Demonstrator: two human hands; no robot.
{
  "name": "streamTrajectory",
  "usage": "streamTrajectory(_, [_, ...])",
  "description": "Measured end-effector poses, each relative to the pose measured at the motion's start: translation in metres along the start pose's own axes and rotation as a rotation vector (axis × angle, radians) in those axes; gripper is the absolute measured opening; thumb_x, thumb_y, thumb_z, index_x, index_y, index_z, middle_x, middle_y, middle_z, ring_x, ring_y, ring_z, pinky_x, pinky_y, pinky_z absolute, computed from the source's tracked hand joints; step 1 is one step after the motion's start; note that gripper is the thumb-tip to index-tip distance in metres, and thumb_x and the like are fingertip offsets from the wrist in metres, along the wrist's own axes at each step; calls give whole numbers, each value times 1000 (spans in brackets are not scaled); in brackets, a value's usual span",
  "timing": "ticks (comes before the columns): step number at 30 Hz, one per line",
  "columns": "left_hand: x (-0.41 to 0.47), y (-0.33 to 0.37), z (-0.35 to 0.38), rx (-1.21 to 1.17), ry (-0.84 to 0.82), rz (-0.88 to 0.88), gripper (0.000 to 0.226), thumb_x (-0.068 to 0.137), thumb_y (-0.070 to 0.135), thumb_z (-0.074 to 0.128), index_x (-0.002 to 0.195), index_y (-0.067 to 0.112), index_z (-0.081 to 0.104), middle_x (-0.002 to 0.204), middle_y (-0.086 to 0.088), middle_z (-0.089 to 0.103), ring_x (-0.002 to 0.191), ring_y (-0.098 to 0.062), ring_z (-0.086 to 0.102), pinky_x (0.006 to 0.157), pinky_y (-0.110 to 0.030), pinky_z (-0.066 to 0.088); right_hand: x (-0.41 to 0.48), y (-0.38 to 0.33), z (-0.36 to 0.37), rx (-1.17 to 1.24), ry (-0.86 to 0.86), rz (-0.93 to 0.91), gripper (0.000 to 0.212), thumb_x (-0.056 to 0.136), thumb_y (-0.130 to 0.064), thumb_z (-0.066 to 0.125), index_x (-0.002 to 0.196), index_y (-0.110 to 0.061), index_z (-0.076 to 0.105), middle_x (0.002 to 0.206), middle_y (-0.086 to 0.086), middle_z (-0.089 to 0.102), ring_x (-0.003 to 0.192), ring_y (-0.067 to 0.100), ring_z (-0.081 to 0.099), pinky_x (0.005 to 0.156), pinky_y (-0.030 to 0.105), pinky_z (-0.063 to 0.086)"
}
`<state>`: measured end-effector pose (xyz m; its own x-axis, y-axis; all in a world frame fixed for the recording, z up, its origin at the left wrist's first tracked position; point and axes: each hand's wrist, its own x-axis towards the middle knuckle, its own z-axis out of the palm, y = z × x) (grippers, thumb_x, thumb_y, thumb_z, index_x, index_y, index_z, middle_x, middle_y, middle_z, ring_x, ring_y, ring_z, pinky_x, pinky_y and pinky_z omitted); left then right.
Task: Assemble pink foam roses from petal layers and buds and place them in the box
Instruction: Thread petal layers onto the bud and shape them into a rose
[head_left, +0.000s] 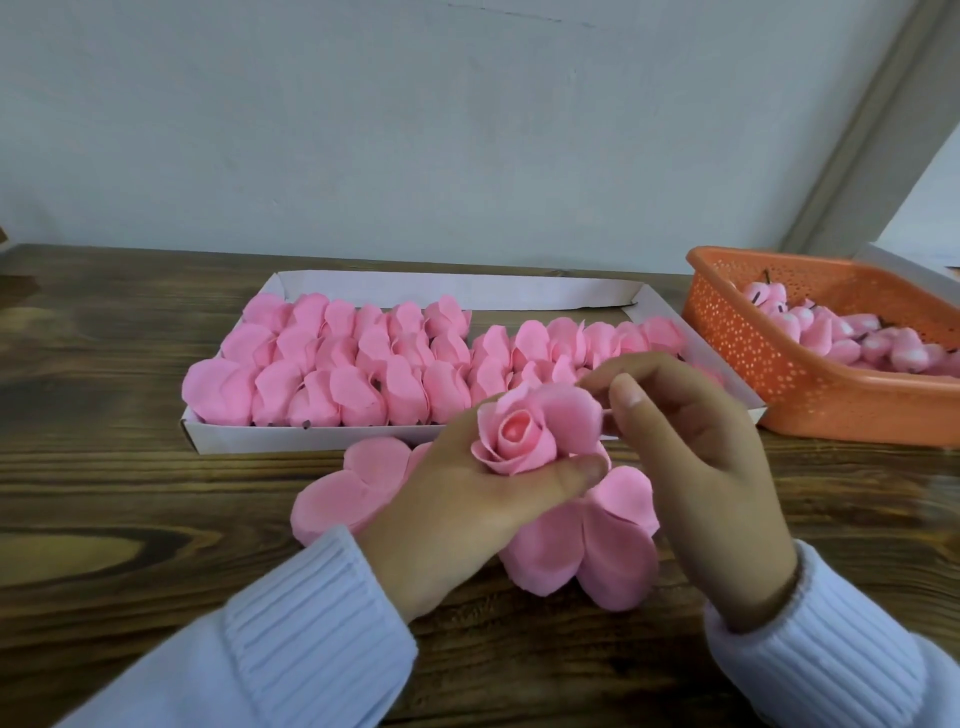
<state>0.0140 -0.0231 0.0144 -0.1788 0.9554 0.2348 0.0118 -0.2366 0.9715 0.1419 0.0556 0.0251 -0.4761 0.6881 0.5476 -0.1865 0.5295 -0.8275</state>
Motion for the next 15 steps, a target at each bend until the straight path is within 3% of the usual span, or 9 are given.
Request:
streamTrajectory(3, [0, 1, 0, 40, -9, 43, 14, 77, 23, 74, 85, 34, 72, 80, 12, 73, 83, -3, 70, 71, -20, 53, 0, -1, 1, -10, -49, -61, 15, 84, -26, 59, 85, -12, 64, 78, -5, 65, 74, 7, 61, 69, 20, 49])
streamTrajectory(6, [0, 5, 1, 92, -6, 93, 29, 82, 5, 71, 72, 31, 68, 63, 18, 66, 63, 7, 62, 59, -7, 45, -2, 1, 1, -95, -85, -184, 6, 84, -23, 62, 85, -18, 66, 79, -8, 65, 71, 12, 61, 67, 21, 47])
streamTrajectory(8, [1, 3, 2, 139, 19, 119, 41, 80, -4, 71, 73, 36, 64, 64, 24, 64, 64, 11, 59, 61, -5, 43, -3, 2, 1, -158, -111, -238, 6, 83, -21, 64, 88, -22, 67, 78, -7, 65, 71, 15, 60, 68, 22, 47])
streamTrajectory(12, [-6, 0, 3, 133, 76, 84, 58, 75, -5, 74, 91, 42, 44, 68, 57, 47, 74, 35, 47, 64, 7, 36, -3, 5, 1, -213, -126, -236, 8, 82, -21, 66, 90, -22, 69, 76, -3, 65, 70, 17, 59, 67, 26, 48])
streamTrajectory(15, [-8, 3, 5, 146, 26, 77, 58, 74, -9, 73, 86, 39, 42, 61, 57, 45, 68, 37, 45, 60, 9, 34, -3, 4, 1, -230, -105, -224, 9, 83, -23, 66, 90, -23, 70, 78, -5, 68, 72, 16, 63, 67, 32, 50])
